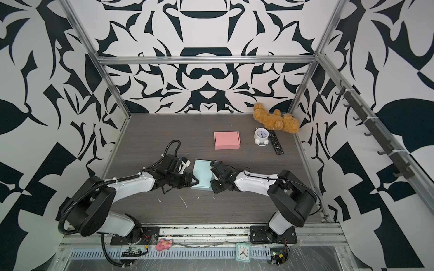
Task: Assemble paper box
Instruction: Fold and tuck the lid into the gap.
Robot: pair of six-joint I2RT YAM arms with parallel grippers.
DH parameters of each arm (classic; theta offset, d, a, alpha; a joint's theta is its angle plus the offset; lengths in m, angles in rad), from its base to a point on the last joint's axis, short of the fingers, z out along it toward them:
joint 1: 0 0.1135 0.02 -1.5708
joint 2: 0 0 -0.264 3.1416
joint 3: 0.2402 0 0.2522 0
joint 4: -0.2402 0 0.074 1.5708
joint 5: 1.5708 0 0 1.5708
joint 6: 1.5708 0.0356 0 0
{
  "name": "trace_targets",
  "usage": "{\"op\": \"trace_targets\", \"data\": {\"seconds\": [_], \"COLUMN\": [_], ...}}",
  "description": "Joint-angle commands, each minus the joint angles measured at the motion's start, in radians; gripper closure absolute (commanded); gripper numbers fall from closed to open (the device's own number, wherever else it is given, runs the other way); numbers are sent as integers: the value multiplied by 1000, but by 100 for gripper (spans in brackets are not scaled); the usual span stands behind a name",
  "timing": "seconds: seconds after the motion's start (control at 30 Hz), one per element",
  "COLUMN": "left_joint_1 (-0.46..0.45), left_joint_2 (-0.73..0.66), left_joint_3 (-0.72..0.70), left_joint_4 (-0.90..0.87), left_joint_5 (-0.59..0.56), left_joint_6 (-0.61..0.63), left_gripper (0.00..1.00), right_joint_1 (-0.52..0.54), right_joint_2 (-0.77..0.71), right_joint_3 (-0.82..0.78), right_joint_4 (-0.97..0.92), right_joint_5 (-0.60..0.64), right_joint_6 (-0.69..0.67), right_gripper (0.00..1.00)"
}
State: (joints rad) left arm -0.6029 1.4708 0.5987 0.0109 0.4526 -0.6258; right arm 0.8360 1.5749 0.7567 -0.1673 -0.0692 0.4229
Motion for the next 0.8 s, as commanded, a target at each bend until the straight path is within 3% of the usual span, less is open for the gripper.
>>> {"op": "trace_targets", "data": {"seconds": [0.0,0.5,0.77], "left_joint_1": [-31,-47,-60], "left_joint_2": [20,-1,-36], "left_joint_3": [-17,-55,-71], "left_joint_4": [75,152,163], "left_joint_5": [63,113,115], "left_joint_6": [-28,-76,-96], "left_gripper": [38,38,39], "right_joint_1": [37,74,79], "right_joint_2": [5,8,-11], "right_joint_3": [57,41,8], "right_joint_4": [118,262,302], "right_joint_5": [-79,-160,-169], "right_joint_6": [33,99,111], "right_gripper": [88,88,83]}}
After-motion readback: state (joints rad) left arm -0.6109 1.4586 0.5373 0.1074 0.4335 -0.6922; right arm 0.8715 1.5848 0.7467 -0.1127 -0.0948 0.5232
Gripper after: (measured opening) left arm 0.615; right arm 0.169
